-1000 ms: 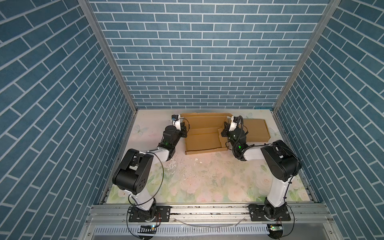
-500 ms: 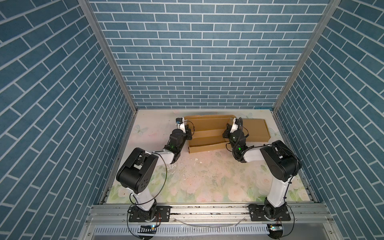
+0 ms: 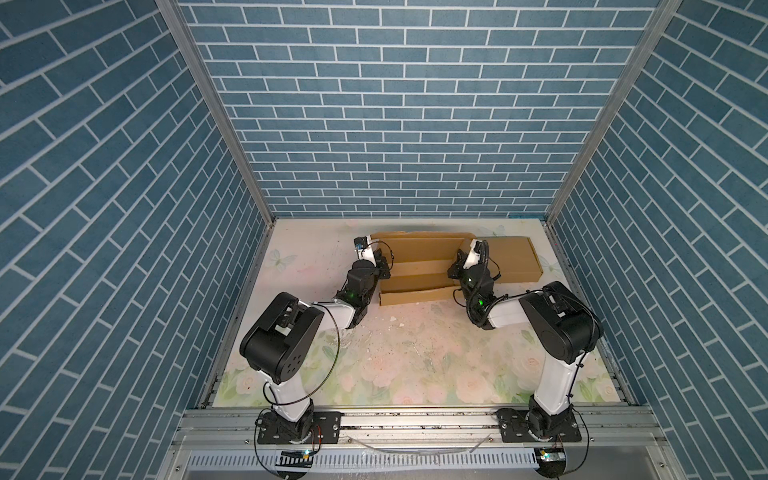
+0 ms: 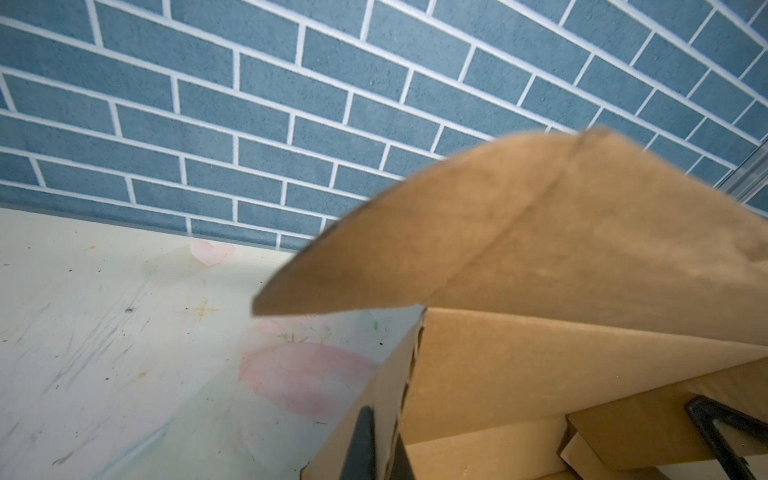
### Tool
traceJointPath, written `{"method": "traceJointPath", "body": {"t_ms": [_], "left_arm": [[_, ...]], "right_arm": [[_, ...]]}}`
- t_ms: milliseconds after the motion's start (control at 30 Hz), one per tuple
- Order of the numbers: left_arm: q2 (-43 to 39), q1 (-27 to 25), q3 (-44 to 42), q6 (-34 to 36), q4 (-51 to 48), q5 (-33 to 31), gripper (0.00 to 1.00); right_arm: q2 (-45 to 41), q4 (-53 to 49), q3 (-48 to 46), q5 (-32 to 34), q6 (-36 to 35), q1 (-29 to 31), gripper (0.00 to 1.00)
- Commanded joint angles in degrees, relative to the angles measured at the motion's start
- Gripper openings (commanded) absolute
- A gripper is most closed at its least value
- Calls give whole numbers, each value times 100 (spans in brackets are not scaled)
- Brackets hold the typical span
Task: Fold the paper box
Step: 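Press the lid down onto the tray with both grippers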
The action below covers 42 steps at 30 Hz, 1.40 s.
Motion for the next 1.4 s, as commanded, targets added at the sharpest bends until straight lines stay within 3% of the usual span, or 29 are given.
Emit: {"method": "traceJointPath", "body": {"t_ms": [0, 367, 667, 1000, 1367], "left_arm": [[159, -300, -223, 23, 31, 705, 0], [330, -303, -608, 174, 969, 360, 0], [267, 234, -6, 556, 597, 855, 0], [725, 253, 389, 393, 805, 907, 0], [1170, -37, -375, -67, 1837, 702, 0]], "right_arm": [[180, -548, -242, -389, 293, 204, 0], [-30, -685, -183, -364, 515, 214, 0], [204, -628, 415, 451, 857, 418, 0], [677, -629, 1097, 1303, 1069, 660, 0], [612, -416, 423, 1545, 1275, 781, 0]]}}
